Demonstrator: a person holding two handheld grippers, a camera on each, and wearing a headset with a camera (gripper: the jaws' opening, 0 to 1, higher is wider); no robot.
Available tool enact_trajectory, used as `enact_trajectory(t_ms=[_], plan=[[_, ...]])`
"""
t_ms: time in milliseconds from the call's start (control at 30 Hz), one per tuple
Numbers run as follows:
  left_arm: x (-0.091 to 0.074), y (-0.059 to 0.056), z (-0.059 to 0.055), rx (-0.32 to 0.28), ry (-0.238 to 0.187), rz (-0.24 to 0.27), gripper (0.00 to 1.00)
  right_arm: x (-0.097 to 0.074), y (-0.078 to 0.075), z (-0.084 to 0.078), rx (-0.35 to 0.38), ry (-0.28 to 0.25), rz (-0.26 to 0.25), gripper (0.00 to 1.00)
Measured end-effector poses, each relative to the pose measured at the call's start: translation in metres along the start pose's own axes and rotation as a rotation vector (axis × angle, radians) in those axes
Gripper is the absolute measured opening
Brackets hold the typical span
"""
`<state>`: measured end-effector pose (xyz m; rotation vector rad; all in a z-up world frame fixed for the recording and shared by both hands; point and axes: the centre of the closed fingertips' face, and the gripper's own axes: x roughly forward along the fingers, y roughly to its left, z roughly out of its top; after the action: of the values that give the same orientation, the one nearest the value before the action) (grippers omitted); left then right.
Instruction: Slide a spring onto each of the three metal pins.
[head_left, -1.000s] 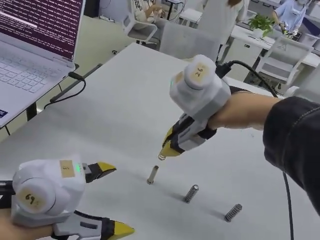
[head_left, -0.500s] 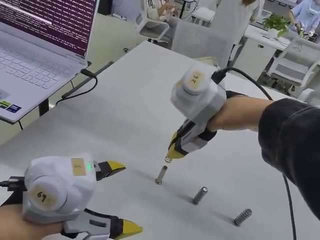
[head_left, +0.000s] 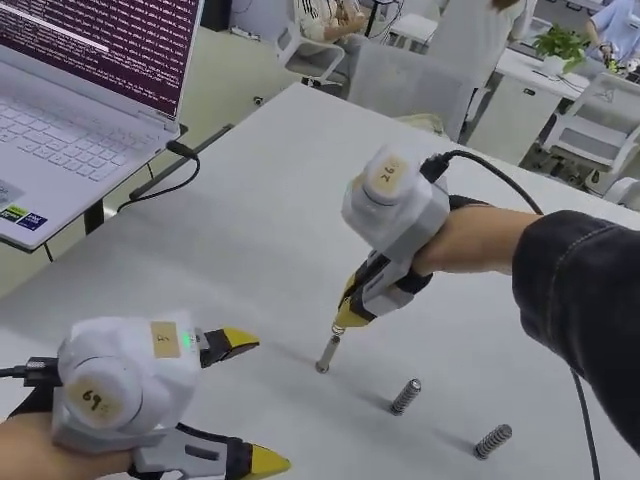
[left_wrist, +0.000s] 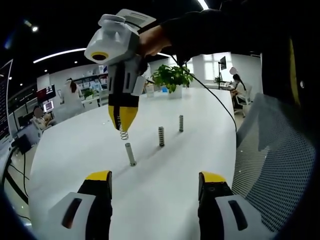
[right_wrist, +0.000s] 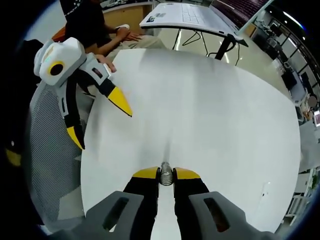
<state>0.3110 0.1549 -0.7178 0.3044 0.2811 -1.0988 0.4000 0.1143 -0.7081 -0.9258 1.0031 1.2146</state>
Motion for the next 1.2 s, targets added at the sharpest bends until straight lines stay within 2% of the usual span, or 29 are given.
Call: enact_trajectory(t_ms=[567,1200], plan=[[0.001,0.0,-0.003,-0.003,0.012,-0.01,0.64,0.007,-0.001,-0.005,0.014,0.0,0.005,0.08],[-0.002,0.0,-0.006,-0.013,0.013,-0.009,0.61,0.013,0.0,-0.002,0.015,-0.007,0.019,0.08]])
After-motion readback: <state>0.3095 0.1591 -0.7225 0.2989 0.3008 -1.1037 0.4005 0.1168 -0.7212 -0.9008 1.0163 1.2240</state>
